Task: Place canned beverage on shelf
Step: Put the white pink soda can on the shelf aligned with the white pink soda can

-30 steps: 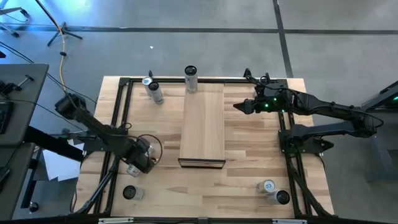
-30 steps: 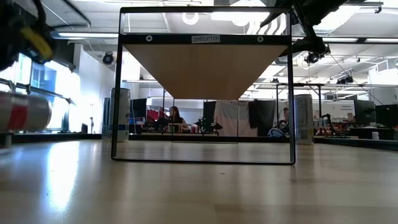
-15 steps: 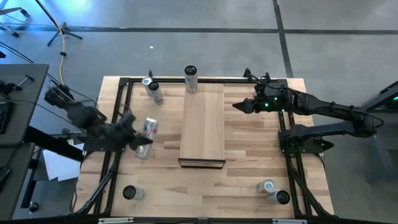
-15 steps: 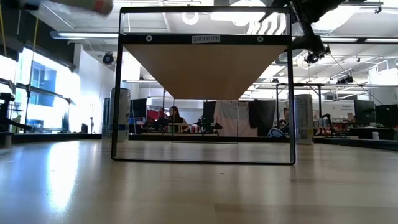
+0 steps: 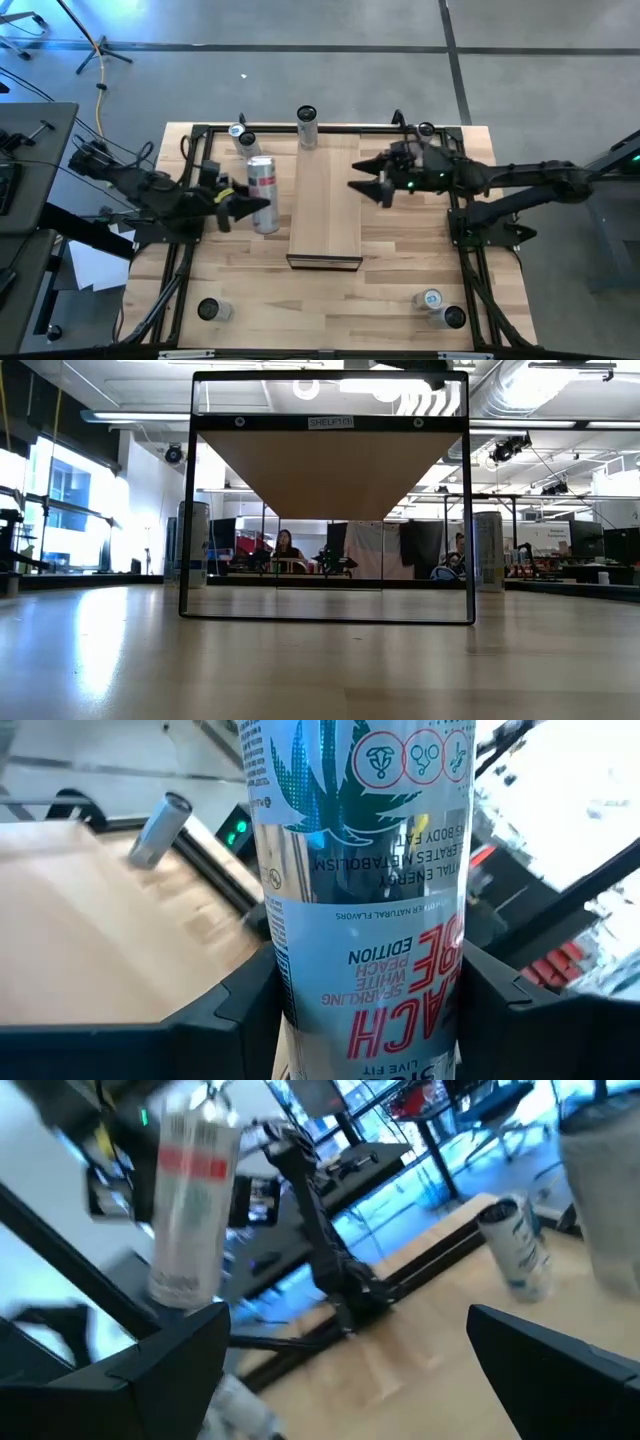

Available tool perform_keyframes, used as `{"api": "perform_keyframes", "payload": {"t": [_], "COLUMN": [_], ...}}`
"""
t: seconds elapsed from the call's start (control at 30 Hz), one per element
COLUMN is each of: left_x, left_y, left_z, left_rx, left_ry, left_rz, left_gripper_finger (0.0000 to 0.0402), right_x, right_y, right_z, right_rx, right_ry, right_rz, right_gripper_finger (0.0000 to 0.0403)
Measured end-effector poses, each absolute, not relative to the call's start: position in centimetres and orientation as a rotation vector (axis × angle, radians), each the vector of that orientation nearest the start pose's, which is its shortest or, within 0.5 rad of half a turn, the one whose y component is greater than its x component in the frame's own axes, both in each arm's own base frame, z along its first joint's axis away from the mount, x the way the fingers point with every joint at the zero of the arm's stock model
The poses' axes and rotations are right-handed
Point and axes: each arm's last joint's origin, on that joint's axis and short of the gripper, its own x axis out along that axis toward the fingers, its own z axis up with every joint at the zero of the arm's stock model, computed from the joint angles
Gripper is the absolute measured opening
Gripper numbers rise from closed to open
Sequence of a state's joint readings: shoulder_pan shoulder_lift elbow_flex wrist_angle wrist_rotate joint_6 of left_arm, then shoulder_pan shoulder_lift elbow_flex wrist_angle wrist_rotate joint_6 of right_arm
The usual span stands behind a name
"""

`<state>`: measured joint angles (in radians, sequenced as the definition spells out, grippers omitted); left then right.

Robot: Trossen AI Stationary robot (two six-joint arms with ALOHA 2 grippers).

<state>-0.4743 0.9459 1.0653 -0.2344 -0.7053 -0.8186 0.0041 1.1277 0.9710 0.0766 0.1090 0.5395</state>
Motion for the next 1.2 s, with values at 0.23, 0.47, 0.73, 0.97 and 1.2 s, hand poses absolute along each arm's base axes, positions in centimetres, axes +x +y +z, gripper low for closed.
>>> {"api": "perform_keyframes", "payload": {"t": [0.23, 0.47, 0.73, 0.97, 1.2], "left_x": [20.9, 22.0, 22.5, 23.5, 23.7], "left_y": [-6.0, -4.4, -2.2, -0.9, -0.5], "left_z": [38.7, 38.5, 38.7, 39.6, 39.5], "left_rx": [-0.978, -1.34, -1.655, -1.761, -1.749], "left_ry": [0.028, 0.196, 0.354, 0.362, 0.364], "left_rz": [0.192, -0.028, -0.167, -0.332, -0.333], "left_gripper_finger": [0.0179, 0.0179, 0.0188, 0.0193, 0.0193], "right_x": [28.9, 30.6, 32.9, 35.1, 36.3], "right_y": [2.1, 4.3, 6.9, 8.7, 10.0], "right_z": [39.6, 44.3, 46.8, 45.7, 45.0], "right_rx": [0.144, -0.284, -0.793, -1.002, -1.171], "right_ry": [0.202, 0.372, 0.45, 0.482, 0.465], "right_rz": [-0.059, -0.14, -0.122, -0.058, -0.058], "right_gripper_finger": [0.0394, 0.0394, 0.0394, 0.0394, 0.0394]}}
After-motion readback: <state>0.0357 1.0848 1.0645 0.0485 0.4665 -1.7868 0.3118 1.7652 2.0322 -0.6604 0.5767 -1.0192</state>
